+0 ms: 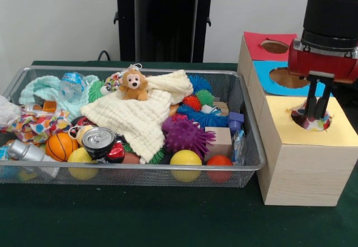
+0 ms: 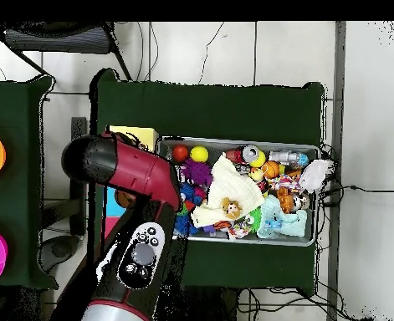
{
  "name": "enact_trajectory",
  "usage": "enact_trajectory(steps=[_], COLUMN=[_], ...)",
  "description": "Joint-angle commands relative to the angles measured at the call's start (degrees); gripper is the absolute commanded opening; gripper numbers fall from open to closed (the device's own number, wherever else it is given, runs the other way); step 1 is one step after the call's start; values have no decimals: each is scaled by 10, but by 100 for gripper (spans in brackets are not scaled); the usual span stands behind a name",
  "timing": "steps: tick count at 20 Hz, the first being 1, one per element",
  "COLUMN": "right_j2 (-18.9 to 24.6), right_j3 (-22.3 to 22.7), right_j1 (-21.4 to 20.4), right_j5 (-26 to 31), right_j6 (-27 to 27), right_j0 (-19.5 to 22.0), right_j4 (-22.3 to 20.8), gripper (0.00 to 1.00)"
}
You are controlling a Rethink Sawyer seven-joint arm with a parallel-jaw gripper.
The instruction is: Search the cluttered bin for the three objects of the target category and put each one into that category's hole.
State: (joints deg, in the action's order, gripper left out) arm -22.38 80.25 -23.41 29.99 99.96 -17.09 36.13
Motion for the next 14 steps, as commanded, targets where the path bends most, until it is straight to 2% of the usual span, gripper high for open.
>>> enact_trajectory(steps=[1, 14], right_j2=[83, 83], right_j3=[67, 49], right_j1=[12, 39], right_j5=[37, 7], right_j6=[139, 136], right_j0=[19, 23], right_j4=[17, 7], gripper=[0, 0])
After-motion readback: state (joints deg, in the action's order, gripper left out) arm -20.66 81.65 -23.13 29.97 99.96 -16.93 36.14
